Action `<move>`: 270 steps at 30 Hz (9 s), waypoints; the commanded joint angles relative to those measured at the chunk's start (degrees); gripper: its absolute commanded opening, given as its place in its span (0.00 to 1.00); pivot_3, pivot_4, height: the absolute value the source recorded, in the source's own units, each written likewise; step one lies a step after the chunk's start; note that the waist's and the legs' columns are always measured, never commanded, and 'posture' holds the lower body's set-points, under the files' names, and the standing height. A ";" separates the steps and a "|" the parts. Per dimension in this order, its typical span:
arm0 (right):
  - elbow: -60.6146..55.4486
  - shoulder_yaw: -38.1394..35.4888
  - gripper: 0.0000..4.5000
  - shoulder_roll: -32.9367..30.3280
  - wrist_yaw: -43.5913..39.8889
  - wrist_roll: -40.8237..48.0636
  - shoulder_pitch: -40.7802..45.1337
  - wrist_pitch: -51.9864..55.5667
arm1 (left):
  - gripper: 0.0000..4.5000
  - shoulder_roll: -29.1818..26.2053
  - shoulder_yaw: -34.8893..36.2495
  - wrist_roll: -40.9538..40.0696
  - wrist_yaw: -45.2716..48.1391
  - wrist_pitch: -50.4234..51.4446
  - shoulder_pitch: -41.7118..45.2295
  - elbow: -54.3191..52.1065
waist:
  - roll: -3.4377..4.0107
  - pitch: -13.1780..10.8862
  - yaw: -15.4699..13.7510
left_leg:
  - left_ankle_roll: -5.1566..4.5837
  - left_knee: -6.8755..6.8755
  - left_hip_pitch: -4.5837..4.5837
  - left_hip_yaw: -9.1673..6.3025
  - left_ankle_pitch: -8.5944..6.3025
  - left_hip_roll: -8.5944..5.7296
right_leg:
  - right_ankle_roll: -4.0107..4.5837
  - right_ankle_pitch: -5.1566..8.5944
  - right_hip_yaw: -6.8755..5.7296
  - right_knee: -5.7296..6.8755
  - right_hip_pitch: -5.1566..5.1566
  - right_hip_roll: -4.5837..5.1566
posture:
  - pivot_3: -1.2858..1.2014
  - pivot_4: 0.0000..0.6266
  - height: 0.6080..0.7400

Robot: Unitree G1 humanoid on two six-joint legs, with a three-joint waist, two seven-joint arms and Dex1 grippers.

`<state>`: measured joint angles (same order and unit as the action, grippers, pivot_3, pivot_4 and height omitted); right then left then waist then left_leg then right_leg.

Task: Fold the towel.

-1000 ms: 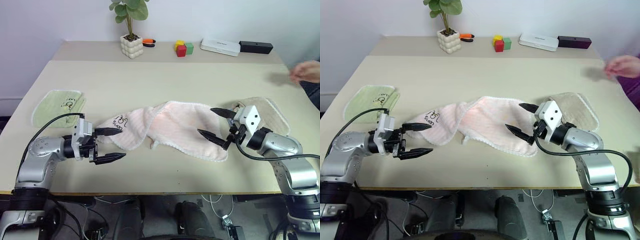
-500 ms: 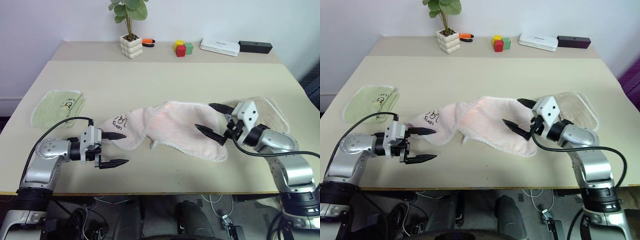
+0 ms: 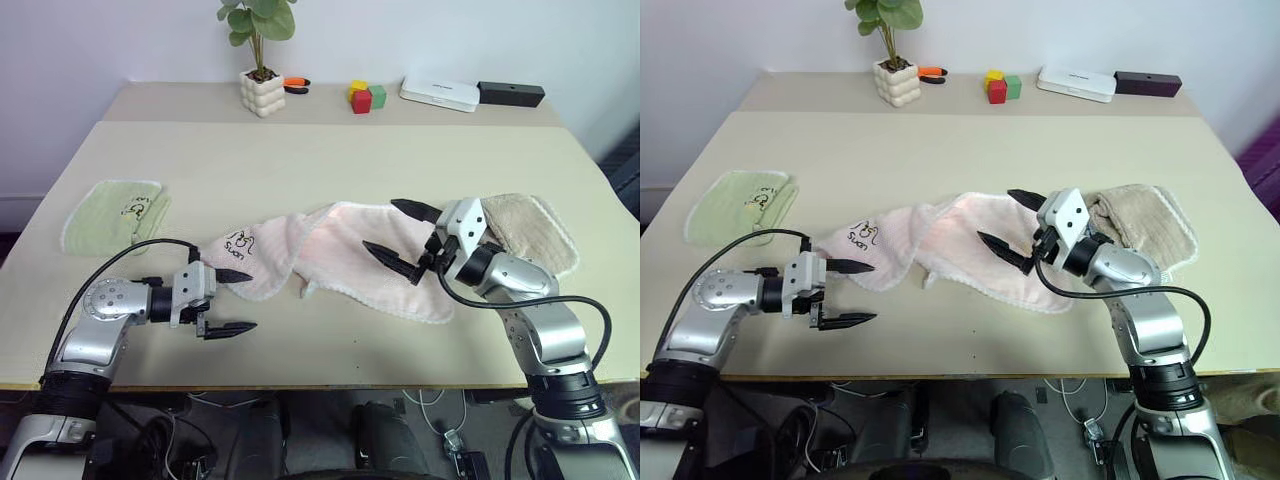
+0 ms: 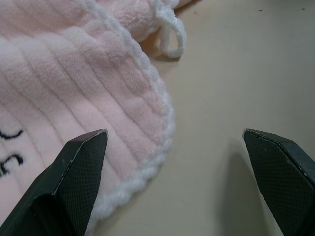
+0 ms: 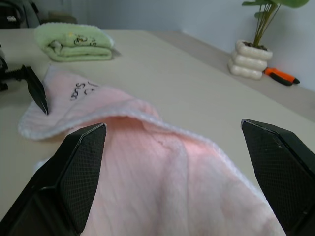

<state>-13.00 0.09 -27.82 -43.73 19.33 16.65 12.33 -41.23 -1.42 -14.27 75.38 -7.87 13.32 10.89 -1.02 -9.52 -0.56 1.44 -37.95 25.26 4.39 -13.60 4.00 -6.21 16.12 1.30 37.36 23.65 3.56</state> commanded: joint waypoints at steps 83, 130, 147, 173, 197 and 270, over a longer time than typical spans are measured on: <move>34.92 -2.37 0.01 -5.46 -6.14 -9.74 27.35 17.13 | 0.00 -4.25 22.16 -17.17 -3.26 10.63 -9.64 -1.38 | 0.20 -0.01 1.29 | 0.01 0.20 0.10 0.21 0.00 0.03 | -0.01 -0.01 0.11 0.14 0.36 0.04 | 0.52 0.24 0.96; 13.98 -1.75 0.01 -11.87 -12.22 -2.81 13.08 5.18 | 0.00 -11.59 15.94 -8.90 17.12 -19.21 22.98 40.47 | 0.13 -0.26 1.45 | 0.41 0.44 0.35 0.33 0.27 0.09 | -0.06 0.00 0.04 0.36 0.90 0.00 | 0.52 0.24 0.96; -8.75 -4.60 0.01 -35.26 -32.62 9.91 -8.78 19.68 | 0.00 -23.41 6.14 -20.77 17.12 -17.63 1.57 30.81 | 0.05 -0.20 1.10 | 0.30 0.26 0.13 0.31 0.18 0.12 | 0.06 0.06 0.05 0.53 0.72 0.06 | 0.52 0.24 0.96; 25.15 3.89 0.01 -17.05 -13.92 -12.71 16.55 -4.71 | 0.00 -9.82 5.64 -1.27 2.59 -26.87 32.05 55.52 | 0.03 -0.18 -0.07 | 0.22 -0.12 0.20 0.38 0.13 0.14 | 0.02 0.04 0.05 0.69 0.70 -0.02 | 0.52 0.24 0.96; 26.76 5.15 0.41 -14.44 -14.92 -15.83 15.05 -5.22 | 0.52 -6.04 6.38 8.21 -4.56 -24.53 32.41 57.09 | 0.03 -0.18 -0.07 | 0.22 -0.11 0.20 0.39 0.14 0.14 | 0.02 0.04 0.05 0.71 0.70 -0.03 | 0.52 0.24 0.96; -17.81 -25.79 1.00 8.51 30.14 47.86 -17.25 40.56 | 1.00 6.99 15.65 -17.86 -11.02 18.83 10.88 2.71 | -0.07 -0.08 0.03 | 0.24 0.04 0.07 0.06 0.15 0.04 | 0.05 0.06 0.01 0.59 0.40 -0.01 | 0.52 0.24 0.96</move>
<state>-27.54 -23.95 -19.00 -15.64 63.22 -0.16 52.45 -33.46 14.10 -32.64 62.18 13.26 23.05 13.21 -1.09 -9.60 -0.53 1.68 -37.91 25.33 4.45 -13.46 4.04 -6.17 16.18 1.32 37.96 24.05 3.55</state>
